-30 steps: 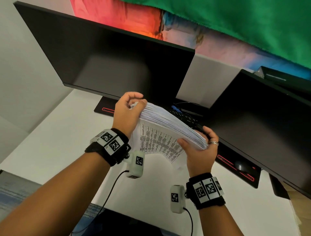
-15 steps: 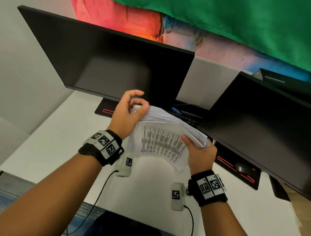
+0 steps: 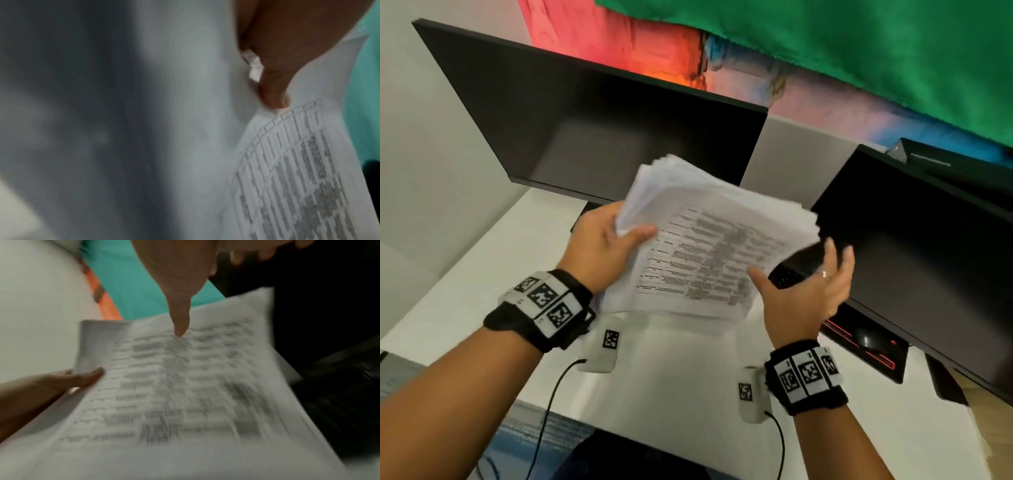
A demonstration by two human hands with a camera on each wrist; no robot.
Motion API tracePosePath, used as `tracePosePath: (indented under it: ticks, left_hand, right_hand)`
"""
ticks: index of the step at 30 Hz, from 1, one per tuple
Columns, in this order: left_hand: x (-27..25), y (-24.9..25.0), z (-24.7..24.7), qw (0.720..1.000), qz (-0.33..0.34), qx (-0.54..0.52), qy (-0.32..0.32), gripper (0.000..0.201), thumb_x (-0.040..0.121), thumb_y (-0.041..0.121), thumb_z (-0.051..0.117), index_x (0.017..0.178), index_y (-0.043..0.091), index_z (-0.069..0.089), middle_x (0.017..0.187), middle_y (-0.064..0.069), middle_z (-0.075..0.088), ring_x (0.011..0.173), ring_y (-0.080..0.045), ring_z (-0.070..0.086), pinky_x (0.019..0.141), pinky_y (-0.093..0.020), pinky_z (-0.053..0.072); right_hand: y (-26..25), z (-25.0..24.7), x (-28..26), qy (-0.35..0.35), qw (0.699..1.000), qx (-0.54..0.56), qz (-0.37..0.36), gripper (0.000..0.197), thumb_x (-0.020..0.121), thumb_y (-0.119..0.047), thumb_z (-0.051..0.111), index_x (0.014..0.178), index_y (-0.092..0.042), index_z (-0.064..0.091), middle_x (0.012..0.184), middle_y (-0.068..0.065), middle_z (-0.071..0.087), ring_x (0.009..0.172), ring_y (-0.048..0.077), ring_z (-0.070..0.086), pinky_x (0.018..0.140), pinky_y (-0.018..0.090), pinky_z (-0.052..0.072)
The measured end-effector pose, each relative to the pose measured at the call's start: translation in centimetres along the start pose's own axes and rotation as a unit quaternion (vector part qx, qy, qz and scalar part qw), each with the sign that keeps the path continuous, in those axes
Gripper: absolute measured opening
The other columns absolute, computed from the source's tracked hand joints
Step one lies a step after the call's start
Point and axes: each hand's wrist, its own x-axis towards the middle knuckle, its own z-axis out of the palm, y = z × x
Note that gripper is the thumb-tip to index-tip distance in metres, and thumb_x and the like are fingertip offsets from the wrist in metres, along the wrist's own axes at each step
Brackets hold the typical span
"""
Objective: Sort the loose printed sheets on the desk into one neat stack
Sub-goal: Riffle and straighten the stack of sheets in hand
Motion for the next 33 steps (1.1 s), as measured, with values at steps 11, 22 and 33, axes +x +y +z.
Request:
tracePosePath:
  ticks: [11, 22, 33]
  left_hand:
    - [-1.2, -2.6, 2.8, 0.867, -0.157, -0.472, 0.014, 0.05, 0.094, 0.016, 0.06, 0.142, 0.006, 0.049, 0.136, -0.018, 0.06, 0.122, -0.035, 0.061, 0.096, -0.052, 0.052]
    - [0.8, -3.7, 0.1, 0.937, -0.155, -0.272, -0.156, 0.054, 0.074, 0.019, 0.078, 0.126, 0.012, 0.064, 0.111, -0.019, 0.073, 0.099, -0.034, 0.072, 0.083, -0.045, 0.06]
    - [-3.0, -4.6, 6.0, 0.999, -0.017, -0.034, 0.029, 0.028, 0.089, 0.022, 0.071, 0.115, 0.015, 0.065, 0.101, 0.018, 0.067, 0.09, 0.014, 0.063, 0.075, -0.005, 0.05]
  right_hand:
    - [-3.3, 3.3, -2.0, -0.177, 0.688, 0.628, 0.319, 0.073, 0.07, -0.025, 0.087, 0.137, -0.021, 0.058, 0.13, 0.009, 0.066, 0.118, 0.03, 0.065, 0.097, 0.054, 0.052]
    - [-0.4, -2.9, 1.1, -0.202, 0.839, 0.466, 0.197, 0.06, 0.068, -0.009, 0.079, 0.124, -0.001, 0.058, 0.111, 0.015, 0.074, 0.103, 0.032, 0.072, 0.079, 0.044, 0.061]
    - [1.8, -2.2, -1.0, -0.185, 0.937, 0.295, 0.02, 0.045, 0.079, -0.005, 0.08, 0.083, -0.048, 0.069, 0.081, -0.028, 0.071, 0.072, -0.004, 0.069, 0.067, 0.028, 0.062]
